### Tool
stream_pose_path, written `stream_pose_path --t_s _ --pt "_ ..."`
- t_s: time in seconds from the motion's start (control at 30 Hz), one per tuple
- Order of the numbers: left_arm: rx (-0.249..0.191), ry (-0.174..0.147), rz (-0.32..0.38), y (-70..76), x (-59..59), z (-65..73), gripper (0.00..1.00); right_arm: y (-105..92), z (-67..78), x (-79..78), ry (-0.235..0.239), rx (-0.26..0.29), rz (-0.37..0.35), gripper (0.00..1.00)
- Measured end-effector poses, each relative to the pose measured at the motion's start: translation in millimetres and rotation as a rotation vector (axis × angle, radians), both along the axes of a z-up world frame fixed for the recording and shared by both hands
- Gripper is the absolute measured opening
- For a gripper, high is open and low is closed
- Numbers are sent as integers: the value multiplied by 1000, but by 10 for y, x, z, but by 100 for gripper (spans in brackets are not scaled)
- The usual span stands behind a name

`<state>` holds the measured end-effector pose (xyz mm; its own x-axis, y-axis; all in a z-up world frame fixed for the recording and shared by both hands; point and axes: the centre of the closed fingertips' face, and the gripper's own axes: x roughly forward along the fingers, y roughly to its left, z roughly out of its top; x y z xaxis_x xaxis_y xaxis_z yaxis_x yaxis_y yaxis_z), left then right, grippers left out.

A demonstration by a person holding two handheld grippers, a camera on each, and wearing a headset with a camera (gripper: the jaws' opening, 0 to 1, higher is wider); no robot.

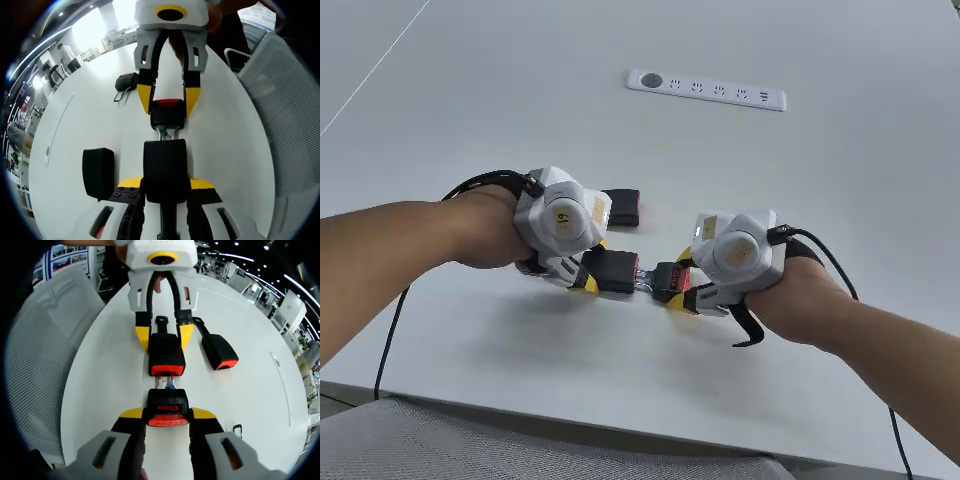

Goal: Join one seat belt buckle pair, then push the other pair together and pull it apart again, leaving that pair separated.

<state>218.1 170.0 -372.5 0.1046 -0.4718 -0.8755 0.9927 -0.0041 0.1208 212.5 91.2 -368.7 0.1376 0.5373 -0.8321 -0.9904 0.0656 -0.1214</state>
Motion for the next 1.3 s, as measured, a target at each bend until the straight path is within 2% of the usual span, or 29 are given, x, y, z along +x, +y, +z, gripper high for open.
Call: stream_pose_path --t_s 0.13,0.3,0.5,0.7,0.8,1.07,1.17,1.27,1.3 --pt "7 -1 -29 -4 -9 1 32 1 -8 14 9 -15 24 32" --pt "-22 20 -32 -2 -5 3 31 18 -6 13 12 -9 18 31" --pt "-13 15 1 -8 -1 10 31 75 2 15 14 11 -21 30" --pt "-18 13 -22 -15 0 11 31 181 0 21 6 11 2 30" --pt "-15 8 -13 -15 4 12 31 213 -13 18 19 28 -23 30" --pt "-12 13 -23 -3 8 33 31 201 -5 48 13 17 -18 30" --pt "-36 10 -24 28 7 49 31 179 10 39 8 16 2 30" --pt "-36 5 -32 34 13 51 30 160 16 40 17 17 19 29" --pt "-36 14 -24 38 28 54 30 160 17 26 17 16 24 29"
